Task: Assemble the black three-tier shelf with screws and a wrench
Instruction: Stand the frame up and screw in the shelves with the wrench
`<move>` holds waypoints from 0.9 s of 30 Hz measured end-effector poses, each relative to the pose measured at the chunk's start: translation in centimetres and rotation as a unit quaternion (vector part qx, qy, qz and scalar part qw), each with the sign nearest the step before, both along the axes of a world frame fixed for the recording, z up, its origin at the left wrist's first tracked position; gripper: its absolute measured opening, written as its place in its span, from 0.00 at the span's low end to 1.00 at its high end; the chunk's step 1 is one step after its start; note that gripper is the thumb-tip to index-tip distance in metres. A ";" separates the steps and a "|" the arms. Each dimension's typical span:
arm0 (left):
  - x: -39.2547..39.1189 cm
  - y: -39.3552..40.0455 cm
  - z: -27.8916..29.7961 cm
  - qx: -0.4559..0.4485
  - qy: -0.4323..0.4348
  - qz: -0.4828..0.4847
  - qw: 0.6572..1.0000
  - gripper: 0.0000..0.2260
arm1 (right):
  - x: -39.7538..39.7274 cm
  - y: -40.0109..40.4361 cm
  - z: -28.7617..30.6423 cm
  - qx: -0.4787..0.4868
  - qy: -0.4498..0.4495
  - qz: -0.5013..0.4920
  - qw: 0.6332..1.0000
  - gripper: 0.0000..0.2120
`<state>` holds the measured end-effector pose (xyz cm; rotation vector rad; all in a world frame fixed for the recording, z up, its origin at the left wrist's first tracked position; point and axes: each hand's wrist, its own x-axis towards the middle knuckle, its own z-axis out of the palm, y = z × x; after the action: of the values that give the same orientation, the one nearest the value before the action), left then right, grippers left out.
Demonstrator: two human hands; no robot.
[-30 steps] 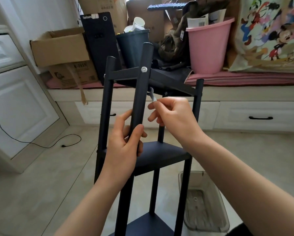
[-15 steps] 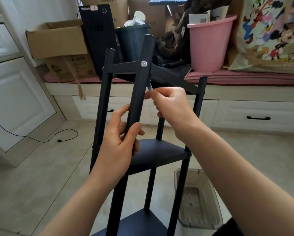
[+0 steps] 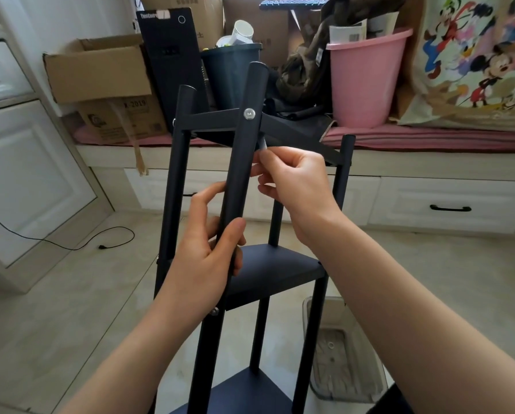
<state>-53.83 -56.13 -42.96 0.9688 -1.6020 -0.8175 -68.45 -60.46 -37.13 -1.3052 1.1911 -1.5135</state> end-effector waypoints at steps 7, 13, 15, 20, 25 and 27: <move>0.6 0.0 -0.1 -0.016 -0.030 0.025 0.999 0.20 | 0.4 -0.1 0.1 -0.005 0.030 -0.029 0.999 0.09; 1.2 0.1 -0.1 -0.057 -0.088 0.078 0.991 0.21 | 0.6 -0.2 0.0 -0.030 0.059 -0.022 0.998 0.08; 1.3 0.1 0.0 -0.064 -0.097 0.083 0.990 0.22 | 0.8 -0.3 -0.1 -0.049 0.073 -0.027 0.996 0.09; 1.5 0.2 0.1 -0.065 -0.099 0.073 0.990 0.23 | 1.4 -0.8 -0.8 -0.100 0.082 -0.057 0.990 0.10; 1.8 -0.1 0.0 -0.071 -0.095 0.068 0.991 0.22 | 2.6 -1.3 -1.6 -0.125 0.069 -0.085 0.986 0.11; 2.1 -0.3 -0.1 -0.069 -0.090 0.061 0.992 0.23 | 3.1 -1.6 -1.7 -0.132 0.065 -0.093 0.985 0.11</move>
<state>-51.68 -56.45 -43.07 1.0530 -1.7115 -0.5410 -65.32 -62.01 -38.88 -1.5217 1.2543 -1.7923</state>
